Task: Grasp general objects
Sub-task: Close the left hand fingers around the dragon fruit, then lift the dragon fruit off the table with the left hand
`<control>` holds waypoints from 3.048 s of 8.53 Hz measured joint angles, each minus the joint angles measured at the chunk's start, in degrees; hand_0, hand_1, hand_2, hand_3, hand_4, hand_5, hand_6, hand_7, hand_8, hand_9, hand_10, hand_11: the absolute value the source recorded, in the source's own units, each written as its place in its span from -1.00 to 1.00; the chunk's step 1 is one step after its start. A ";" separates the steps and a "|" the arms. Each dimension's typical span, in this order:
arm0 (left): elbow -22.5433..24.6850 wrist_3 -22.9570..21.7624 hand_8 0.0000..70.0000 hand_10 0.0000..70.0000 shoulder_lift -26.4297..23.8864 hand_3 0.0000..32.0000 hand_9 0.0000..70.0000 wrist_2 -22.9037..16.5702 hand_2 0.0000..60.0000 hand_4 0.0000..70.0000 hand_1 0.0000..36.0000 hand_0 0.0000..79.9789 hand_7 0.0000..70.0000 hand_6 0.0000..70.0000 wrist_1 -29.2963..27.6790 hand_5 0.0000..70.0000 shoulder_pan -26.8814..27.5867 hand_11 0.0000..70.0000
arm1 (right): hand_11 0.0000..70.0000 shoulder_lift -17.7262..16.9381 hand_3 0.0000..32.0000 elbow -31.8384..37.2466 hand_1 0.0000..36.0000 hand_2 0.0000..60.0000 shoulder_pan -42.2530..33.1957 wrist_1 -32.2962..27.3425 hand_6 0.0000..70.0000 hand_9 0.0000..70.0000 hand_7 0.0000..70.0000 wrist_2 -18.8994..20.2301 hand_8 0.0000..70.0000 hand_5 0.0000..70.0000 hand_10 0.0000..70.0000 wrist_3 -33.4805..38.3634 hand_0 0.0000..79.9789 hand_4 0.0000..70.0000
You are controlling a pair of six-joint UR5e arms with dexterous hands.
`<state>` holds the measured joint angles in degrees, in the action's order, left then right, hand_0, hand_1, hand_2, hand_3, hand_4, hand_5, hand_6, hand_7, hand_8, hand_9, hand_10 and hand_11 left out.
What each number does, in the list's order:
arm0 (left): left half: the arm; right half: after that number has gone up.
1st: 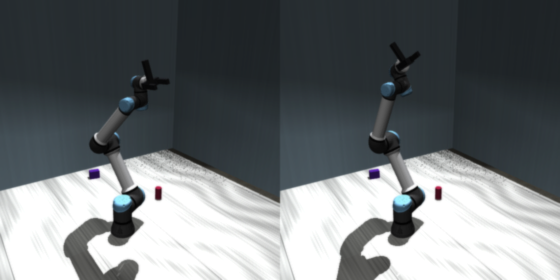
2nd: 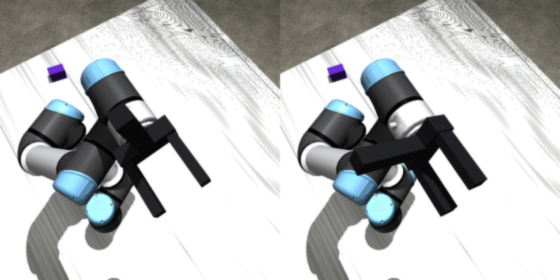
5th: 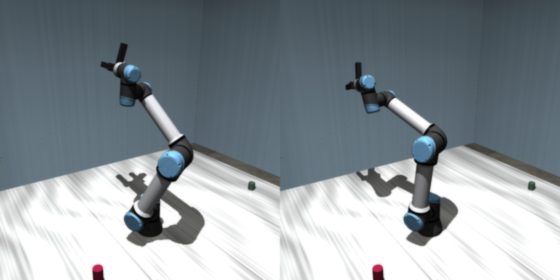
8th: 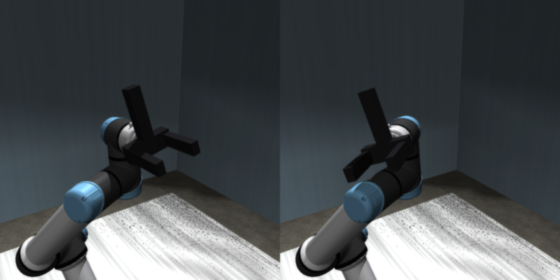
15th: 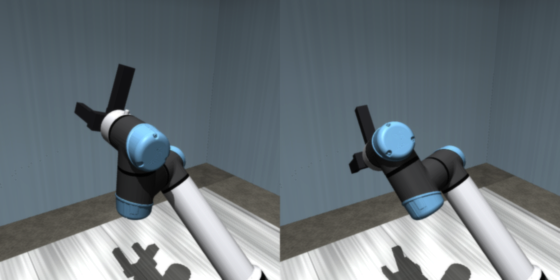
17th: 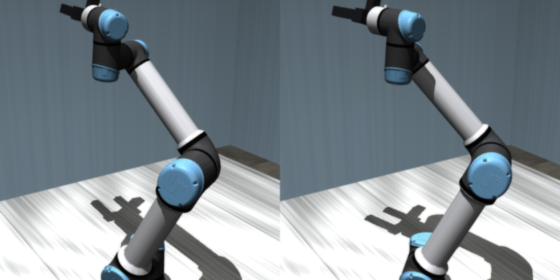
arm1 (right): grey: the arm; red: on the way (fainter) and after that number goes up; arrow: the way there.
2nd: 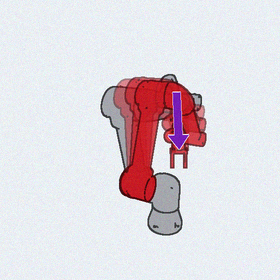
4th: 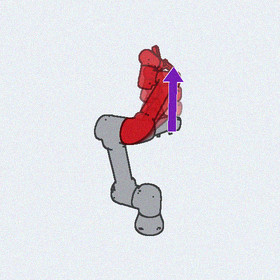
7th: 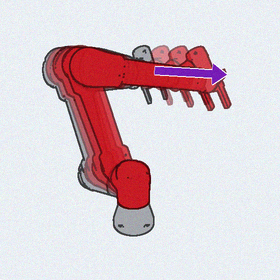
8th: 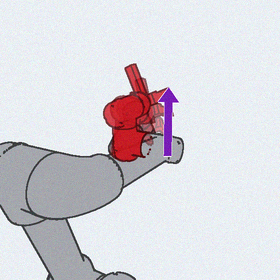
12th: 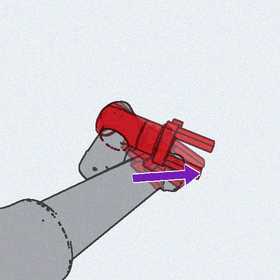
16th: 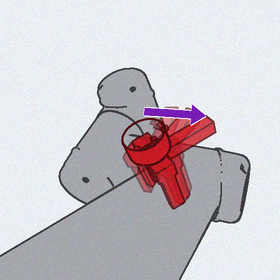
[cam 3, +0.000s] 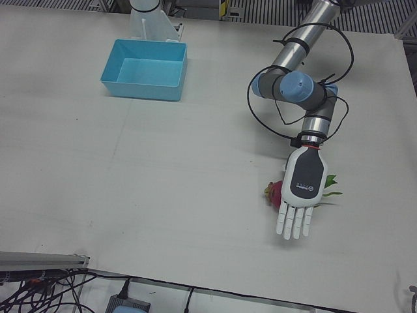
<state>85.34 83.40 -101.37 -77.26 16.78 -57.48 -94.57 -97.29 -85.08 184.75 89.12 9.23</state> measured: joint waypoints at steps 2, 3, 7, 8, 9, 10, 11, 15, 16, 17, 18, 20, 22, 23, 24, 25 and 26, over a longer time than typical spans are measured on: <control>-0.84 1.53 -1.00 -1.00 -0.44 -1.00 -1.00 0.00 -1.00 -0.84 0.34 0.46 -1.00 -1.00 -0.39 -1.00 0.00 -1.00 | -1.00 0.00 -1.00 0.00 -1.00 -1.00 0.00 0.00 -1.00 -1.00 -1.00 0.00 -1.00 -1.00 -1.00 0.00 -1.00 -1.00; -2.00 1.88 -1.00 -1.00 -0.62 -1.00 -1.00 0.01 -1.00 -0.80 0.34 0.46 -1.00 -1.00 -1.06 -1.00 0.00 -1.00 | -1.00 0.00 -1.00 0.00 -1.00 -1.00 0.00 0.00 -1.00 -1.00 -1.00 0.00 -1.00 -1.00 -1.00 0.00 -1.00 -1.00; -3.61 2.09 -1.00 -1.00 -0.76 -1.00 -0.99 0.00 -1.00 -0.53 0.27 0.40 -0.76 -1.00 -1.92 -1.00 0.00 -1.00 | -1.00 0.00 -1.00 0.00 -1.00 -1.00 0.00 0.00 -1.00 -1.00 -1.00 0.00 -1.00 -1.00 -1.00 0.00 -1.00 -1.00; -3.71 2.10 -1.00 -1.00 -0.76 -1.00 -0.97 0.04 -0.99 -0.26 0.22 0.38 -0.63 -1.00 -1.95 -1.00 0.00 -1.00 | -1.00 0.00 -1.00 0.00 -1.00 -1.00 0.00 0.00 -1.00 -1.00 -1.00 0.00 -1.00 -1.00 -1.00 0.00 -1.00 -1.00; -3.80 2.11 -1.00 -1.00 -0.74 -1.00 -0.97 0.07 -0.99 -0.26 0.22 0.38 -0.63 -1.00 -1.98 -1.00 -0.03 -1.00 | -1.00 0.00 -1.00 0.00 -1.00 -1.00 0.00 0.00 -1.00 -1.00 -1.00 0.00 -1.00 -1.00 -1.00 0.00 -1.00 -1.00; -3.80 2.10 -1.00 -0.97 -0.71 -1.00 -0.94 0.11 -0.46 0.15 0.30 0.37 -0.51 -1.00 -2.00 -1.00 -0.05 -0.92 | -1.00 0.00 -1.00 0.00 -1.00 -1.00 0.00 0.00 -1.00 -1.00 -1.00 0.00 -1.00 -1.00 -1.00 0.00 -1.00 -1.00; -3.62 2.06 -0.91 -0.73 -0.69 -1.00 -0.73 0.55 0.40 0.39 0.52 0.34 -0.32 -0.91 -1.95 -1.00 -0.10 -0.57 | -1.00 0.00 -1.00 0.00 -1.00 -1.00 0.00 0.00 -1.00 -1.00 -1.00 0.00 -1.00 -1.00 -1.00 0.00 -1.00 -1.00; -3.60 2.01 0.17 0.64 -0.62 -1.00 0.33 2.32 0.80 1.00 0.14 0.32 0.11 0.00 -1.71 -0.84 -0.09 1.00 | -1.00 0.00 -1.00 0.00 -1.00 -1.00 0.00 0.03 -1.00 -1.00 -1.00 0.00 -1.00 -1.00 -1.00 0.00 -1.00 -1.00; -3.72 2.05 0.35 0.62 -0.61 -1.00 0.33 2.43 0.76 1.00 -0.03 0.28 0.15 0.08 -1.86 -0.79 -0.09 1.00 | -1.00 0.00 -1.00 0.00 -1.00 -1.00 0.00 0.01 -1.00 -1.00 -1.00 0.00 -1.00 -1.00 -1.00 0.00 -1.00 -1.00; -3.52 2.06 0.37 0.68 -0.45 -1.00 0.33 3.01 0.94 1.00 0.07 0.30 0.16 0.15 -1.92 -0.76 -0.15 1.00 | -1.00 0.00 -1.00 0.00 -1.00 -1.00 0.00 0.01 -1.00 -1.00 -1.00 0.00 -1.00 -1.00 -1.00 0.00 -1.00 -1.00; -2.77 1.96 0.39 0.76 -0.28 -1.00 0.33 3.86 1.00 1.00 0.18 0.32 0.16 0.22 -1.88 -0.76 -0.24 1.00 | -1.00 0.00 -1.00 0.00 -1.00 -1.00 0.00 0.03 -1.00 -1.00 -1.00 0.00 -1.00 -1.00 -1.00 0.00 -1.00 -1.00; 1.86 1.90 0.34 0.80 0.38 -1.00 0.27 4.82 1.00 1.00 0.16 0.28 0.12 0.17 -0.08 -0.85 -0.42 1.00 | -1.00 0.00 -1.00 0.00 -1.00 -1.00 0.00 0.08 -1.00 -1.00 -1.00 0.00 -1.00 -1.00 -1.00 0.00 -1.00 -1.00; 9.99 1.67 0.31 0.75 0.73 -1.00 0.24 4.96 1.00 1.00 0.14 0.26 0.11 0.12 4.05 -0.89 -0.86 1.00 | -1.00 0.00 -1.00 -0.06 -1.00 -1.00 0.00 0.09 -1.00 -1.00 -1.00 0.00 -1.00 -1.00 -1.00 0.00 -1.00 -1.00; 15.25 1.38 0.18 0.48 0.62 -1.00 0.12 4.89 0.75 1.00 -0.09 0.21 -0.02 -0.21 7.19 -1.00 -1.31 1.00 | -1.00 0.00 -1.00 -0.07 -1.00 -1.00 0.00 0.09 -1.00 -1.00 -1.00 0.00 -1.00 -1.00 -1.00 0.00 -1.00 -1.00; 19.31 -0.05 0.16 0.40 0.37 -1.00 0.10 4.69 0.65 1.00 -0.14 0.20 -0.04 -0.27 9.97 -1.00 -2.92 0.96 | -1.00 0.00 -1.00 -0.08 -1.00 -1.00 0.00 0.09 -1.00 -1.00 -1.00 0.00 -1.00 -1.00 -1.00 0.00 -1.00 -1.00; 21.95 -2.42 -0.24 0.35 -0.17 -1.00 0.03 4.35 0.88 1.00 0.33 0.30 -0.12 -0.38 11.60 -1.00 -5.10 0.93 | -1.00 0.00 -1.00 -0.09 -1.00 -1.00 0.00 0.09 -1.00 -1.00 -1.00 0.00 -1.00 -1.00 -1.00 0.00 -1.00 -1.00; 24.05 -5.43 -0.39 0.20 -0.62 -1.00 -0.07 3.36 0.75 0.97 0.34 0.30 -0.20 -0.50 12.40 -1.00 -6.93 0.71 | -1.00 0.00 -1.00 -0.09 -1.00 -1.00 0.00 0.09 -1.00 -1.00 -1.00 0.00 -1.00 -1.00 -1.00 0.00 -1.00 -1.00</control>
<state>109.40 77.96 -101.99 -73.90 29.17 -64.41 -94.57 -97.38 -85.08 184.83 89.12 9.23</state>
